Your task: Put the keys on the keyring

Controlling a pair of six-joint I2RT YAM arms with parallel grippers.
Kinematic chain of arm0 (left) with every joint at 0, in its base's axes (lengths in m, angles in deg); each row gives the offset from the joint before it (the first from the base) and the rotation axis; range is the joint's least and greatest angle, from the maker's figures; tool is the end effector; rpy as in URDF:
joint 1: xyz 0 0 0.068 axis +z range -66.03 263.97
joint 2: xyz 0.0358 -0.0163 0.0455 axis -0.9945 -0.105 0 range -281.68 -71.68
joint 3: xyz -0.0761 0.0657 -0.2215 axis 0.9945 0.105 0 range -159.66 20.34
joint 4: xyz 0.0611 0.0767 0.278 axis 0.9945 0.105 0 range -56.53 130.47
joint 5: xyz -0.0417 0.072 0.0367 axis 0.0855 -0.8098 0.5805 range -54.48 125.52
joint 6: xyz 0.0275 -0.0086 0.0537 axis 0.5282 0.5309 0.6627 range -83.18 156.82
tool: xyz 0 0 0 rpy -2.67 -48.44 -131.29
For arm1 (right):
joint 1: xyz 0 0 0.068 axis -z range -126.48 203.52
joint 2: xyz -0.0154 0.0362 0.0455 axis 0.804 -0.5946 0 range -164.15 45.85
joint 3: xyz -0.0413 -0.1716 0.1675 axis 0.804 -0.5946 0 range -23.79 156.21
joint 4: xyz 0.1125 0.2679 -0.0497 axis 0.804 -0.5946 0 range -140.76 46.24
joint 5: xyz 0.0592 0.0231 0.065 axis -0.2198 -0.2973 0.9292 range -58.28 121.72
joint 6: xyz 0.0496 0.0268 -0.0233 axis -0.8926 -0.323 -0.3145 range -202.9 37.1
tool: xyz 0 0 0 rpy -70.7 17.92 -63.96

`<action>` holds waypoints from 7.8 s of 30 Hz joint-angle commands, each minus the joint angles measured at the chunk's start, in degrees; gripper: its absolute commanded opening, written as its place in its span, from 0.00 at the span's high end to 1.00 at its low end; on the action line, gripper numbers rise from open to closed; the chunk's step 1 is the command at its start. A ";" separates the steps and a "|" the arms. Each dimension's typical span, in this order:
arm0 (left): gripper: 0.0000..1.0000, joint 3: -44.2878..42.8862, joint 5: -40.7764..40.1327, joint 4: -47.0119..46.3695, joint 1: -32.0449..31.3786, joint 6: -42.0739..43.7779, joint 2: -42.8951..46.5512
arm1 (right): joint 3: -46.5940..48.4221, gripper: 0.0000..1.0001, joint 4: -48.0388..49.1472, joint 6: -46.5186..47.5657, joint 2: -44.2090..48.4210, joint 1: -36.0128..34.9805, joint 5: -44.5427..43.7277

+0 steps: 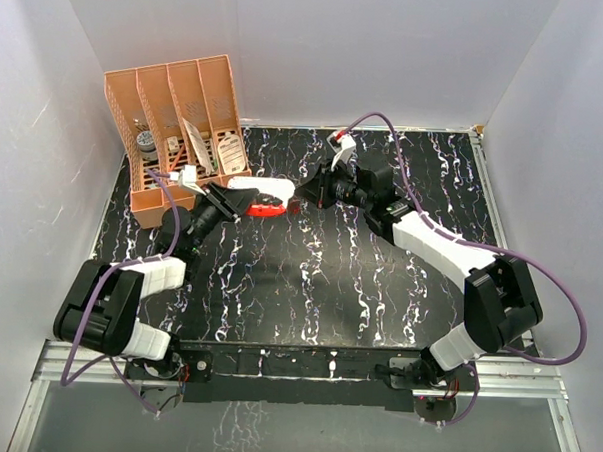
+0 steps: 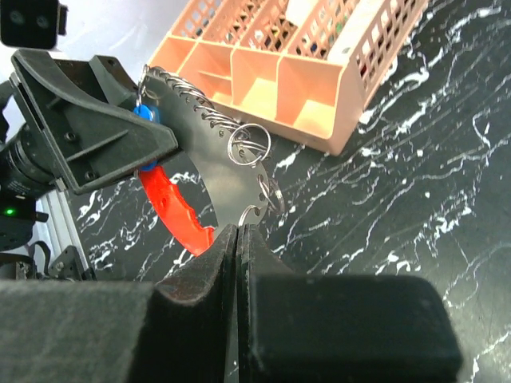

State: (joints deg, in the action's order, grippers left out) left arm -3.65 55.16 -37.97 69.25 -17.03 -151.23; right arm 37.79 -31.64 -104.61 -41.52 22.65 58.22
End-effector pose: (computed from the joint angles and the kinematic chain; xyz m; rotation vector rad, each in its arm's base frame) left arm 0.2844 -0.0906 0.1778 -0.1642 1.4076 -1.2278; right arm 0.3323 0.2224 0.2516 -0.4981 1.8504 1.0538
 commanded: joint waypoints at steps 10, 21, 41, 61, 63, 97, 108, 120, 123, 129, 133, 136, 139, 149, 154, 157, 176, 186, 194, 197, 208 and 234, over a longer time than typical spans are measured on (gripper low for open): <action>0.47 -0.31 1.81 -6.10 0.31 1.96 -3.05 | 9.51 1.00 -15.08 1.38 2.35 -0.06 1.61; 0.36 0.17 0.72 -2.57 0.48 4.61 -2.80 | 12.57 1.00 -16.50 0.01 3.30 -0.06 3.00; 0.27 0.71 -3.34 4.16 0.78 9.43 2.38 | 21.87 1.00 -22.04 -0.97 3.80 0.02 0.62; 0.37 -1.32 11.98 -12.09 0.30 16.39 6.91 | 19.94 1.00 -15.37 -6.41 1.34 0.11 4.30; 0.35 -2.02 12.37 -11.92 -0.20 16.88 6.93 | 19.75 1.00 -15.37 -6.49 1.49 0.11 4.27; 0.33 -7.78 4.70 -17.81 -13.58 39.60 -6.51 | 18.58 1.00 -18.34 -7.29 2.62 0.11 9.70; 0.64 -7.70 4.28 -20.07 -13.58 39.69 -6.87 | 17.77 1.00 -21.67 -5.71 3.39 0.11 10.36; 1.00 -4.89 5.24 -20.93 -13.58 43.33 -6.15 | 26.33 1.00 -35.00 -5.41 0.00 0.20 14.89; 1.00 -3.49 6.12 -21.15 -13.54 43.64 -5.59 | 27.92 1.00 -35.99 -7.82 -1.30 0.20 17.81; 1.00 -0.55 6.49 -21.16 -13.58 44.71 -4.65 | 29.70 1.00 -32.84 -17.15 -4.50 1.02 25.60; 1.00 -0.49 5.78 -19.52 -13.58 45.54 -4.48 | 28.65 1.00 -26.76 -26.19 -6.29 1.34 32.46; 1.00 -1.21 4.97 -18.13 -13.58 44.15 -4.10 | 28.62 1.00 -26.61 -26.32 -5.77 1.34 29.47; 1.00 -2.67 4.59 -14.50 -13.58 41.61 -3.14 | 30.51 1.00 -32.89 -18.24 -5.15 1.34 21.69; 1.00 -7.60 4.45 -3.52 -13.51 32.86 -0.62 | 22.84 0.78 -27.90 -7.37 3.19 1.34 4.70; 1.00 -11.34 6.46 5.27 -13.49 30.44 0.87 | 17.86 0.73 -25.34 2.41 7.36 1.30 -5.14; 1.00 -12.24 6.64 8.15 -13.49 29.72 1.65 | 15.47 0.71 -24.68 5.67 8.66 0.98 -8.20; 1.00 -14.42 3.85 12.75 -13.49 27.43 3.48 | 2.85 0.67 -3.83 1.69 12.42 -5.11 -15.87; 1.00 -15.12 2.91 12.97 -13.54 27.30 3.06 | 3.52 0.68 -2.08 0.92 9.89 -7.23 -16.95; 1.00 -15.31 3.07 12.38 -13.49 26.88 3.00 | 4.02 0.69 -1.49 0.42 8.49 -7.67 -18.09; 1.00 -15.43 3.25 12.54 -13.49 26.93 3.04 | 4.11 0.70 -1.27 0.14 8.02 -7.75 -18.16; 1.00 -14.92 3.76 11.80 -13.47 26.52 3.08 | 4.37 0.79 0.93 -0.56 6.82 -7.86 -18.77; 1.00 -14.12 4.00 17.71 -13.49 41.20 -0.66 | 29.95 1.00 -29.45 6.33 0.65 -7.93 -18.97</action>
State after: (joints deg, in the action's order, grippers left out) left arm -16.79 58.97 -25.49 55.48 17.11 -150.62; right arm 55.08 -54.67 -101.10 -38.86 14.56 39.07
